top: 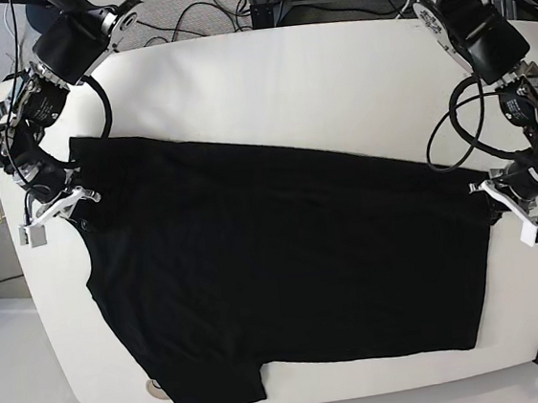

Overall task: Fold the T-shirt properly
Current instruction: 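Lift the shirt edge with both grippers and pull it toward the robot, then lower the held shirt edge with both grippers onto the table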

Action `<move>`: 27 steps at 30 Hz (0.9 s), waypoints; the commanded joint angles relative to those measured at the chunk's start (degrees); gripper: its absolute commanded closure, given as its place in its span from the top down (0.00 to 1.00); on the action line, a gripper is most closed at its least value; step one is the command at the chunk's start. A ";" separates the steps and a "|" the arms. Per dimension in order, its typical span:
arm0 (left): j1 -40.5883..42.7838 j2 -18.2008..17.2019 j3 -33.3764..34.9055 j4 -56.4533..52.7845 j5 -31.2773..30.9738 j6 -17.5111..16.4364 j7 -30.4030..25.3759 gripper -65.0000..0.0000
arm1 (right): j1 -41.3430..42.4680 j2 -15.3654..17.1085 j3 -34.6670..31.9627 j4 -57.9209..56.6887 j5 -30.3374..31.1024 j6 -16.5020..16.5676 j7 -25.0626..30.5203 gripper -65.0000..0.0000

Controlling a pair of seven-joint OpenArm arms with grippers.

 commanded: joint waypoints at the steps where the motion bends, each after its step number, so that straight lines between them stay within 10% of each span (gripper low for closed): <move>1: -1.08 -1.33 -0.92 -0.14 -0.75 -0.13 -2.39 0.00 | 1.43 0.84 -0.19 0.91 0.59 0.57 2.80 0.00; 22: -0.99 -0.28 -1.98 -6.56 -0.75 -0.13 -7.22 0.00 | 3.45 0.84 -3.97 -6.74 -2.93 0.13 10.71 0.00; 27: -1.08 -0.45 -0.31 -6.65 -0.75 -0.04 -9.68 0.21 | 4.51 0.84 -3.97 -7.27 -3.01 0.13 10.97 0.00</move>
